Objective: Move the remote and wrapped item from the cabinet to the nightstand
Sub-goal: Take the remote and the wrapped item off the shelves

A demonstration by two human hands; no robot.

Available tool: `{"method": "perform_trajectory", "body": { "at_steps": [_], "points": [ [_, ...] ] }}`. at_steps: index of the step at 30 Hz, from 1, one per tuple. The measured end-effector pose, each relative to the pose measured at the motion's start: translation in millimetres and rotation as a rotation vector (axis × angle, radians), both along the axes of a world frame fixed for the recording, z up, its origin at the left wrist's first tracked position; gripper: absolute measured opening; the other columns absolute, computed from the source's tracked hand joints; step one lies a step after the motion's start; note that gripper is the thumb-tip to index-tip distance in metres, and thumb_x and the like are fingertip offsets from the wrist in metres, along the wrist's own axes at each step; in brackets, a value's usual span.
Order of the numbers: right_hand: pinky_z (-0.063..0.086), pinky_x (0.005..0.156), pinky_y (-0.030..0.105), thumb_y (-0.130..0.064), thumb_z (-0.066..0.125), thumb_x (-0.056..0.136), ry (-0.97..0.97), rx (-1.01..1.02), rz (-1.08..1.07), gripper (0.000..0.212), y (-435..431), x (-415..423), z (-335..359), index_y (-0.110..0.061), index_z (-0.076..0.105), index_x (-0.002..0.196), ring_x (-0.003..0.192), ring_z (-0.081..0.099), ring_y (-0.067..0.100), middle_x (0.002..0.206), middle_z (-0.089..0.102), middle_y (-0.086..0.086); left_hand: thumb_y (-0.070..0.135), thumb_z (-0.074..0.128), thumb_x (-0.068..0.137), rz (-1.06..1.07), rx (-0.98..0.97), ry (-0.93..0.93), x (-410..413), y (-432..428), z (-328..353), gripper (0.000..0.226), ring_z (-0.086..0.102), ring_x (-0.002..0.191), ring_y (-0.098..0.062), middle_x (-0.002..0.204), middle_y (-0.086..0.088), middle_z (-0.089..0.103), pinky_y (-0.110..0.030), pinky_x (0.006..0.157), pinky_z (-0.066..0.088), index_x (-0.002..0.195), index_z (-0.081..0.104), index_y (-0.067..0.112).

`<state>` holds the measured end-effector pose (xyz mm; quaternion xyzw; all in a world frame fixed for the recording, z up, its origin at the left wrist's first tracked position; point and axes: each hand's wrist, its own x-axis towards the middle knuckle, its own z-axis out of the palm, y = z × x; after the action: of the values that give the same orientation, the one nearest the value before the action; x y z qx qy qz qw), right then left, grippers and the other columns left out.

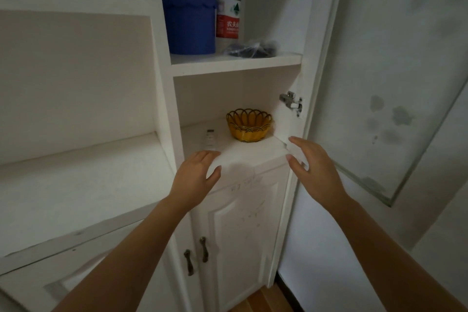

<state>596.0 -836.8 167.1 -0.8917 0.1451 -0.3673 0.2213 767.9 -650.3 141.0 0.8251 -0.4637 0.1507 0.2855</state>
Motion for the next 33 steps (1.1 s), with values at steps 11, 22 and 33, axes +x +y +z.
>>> {"method": "perform_trajectory", "body": {
  "at_steps": [11, 22, 33],
  "points": [
    [0.026, 0.097, 0.023, -0.021, 0.049, 0.093, 0.075, -0.059, -0.020, 0.037, -58.1, 68.1, 1.6, -0.012, 0.046, 0.129, 0.122, 0.042, 0.019, 0.131, 0.052, 0.007, 0.020, 0.049, 0.090, 0.047, -0.007, -0.052, 65.5, -75.0, 2.5, 0.033, 0.050, 0.107, -0.028, 0.118, -0.013, 0.057, -0.036, 0.079, 0.042, 0.119, 0.052, 0.005],
    [0.029, 0.097, 0.027, -0.030, 0.045, 0.091, 0.075, -0.101, 0.038, 0.040, -91.6, 133.6, 0.3, -0.011, 0.050, 0.126, 0.120, 0.045, 0.022, 0.127, 0.055, 0.009, 0.019, 0.047, 0.086, 0.179, 0.133, -0.104, 110.2, -105.8, -17.9, 0.038, 0.046, 0.113, -0.028, 0.124, -0.011, 0.054, -0.039, 0.086, 0.041, 0.124, 0.048, 0.010],
    [0.029, 0.093, 0.023, -0.021, 0.050, 0.092, 0.109, -0.155, 0.111, 0.035, -108.7, 171.9, 5.9, -0.009, 0.050, 0.125, 0.118, 0.044, 0.022, 0.125, 0.056, 0.010, 0.027, 0.043, 0.090, 0.440, 0.250, 0.167, 136.6, -123.3, -38.5, 0.044, 0.044, 0.113, -0.028, 0.129, -0.010, 0.045, -0.037, 0.084, 0.042, 0.132, 0.037, 0.014]
  ]
}}
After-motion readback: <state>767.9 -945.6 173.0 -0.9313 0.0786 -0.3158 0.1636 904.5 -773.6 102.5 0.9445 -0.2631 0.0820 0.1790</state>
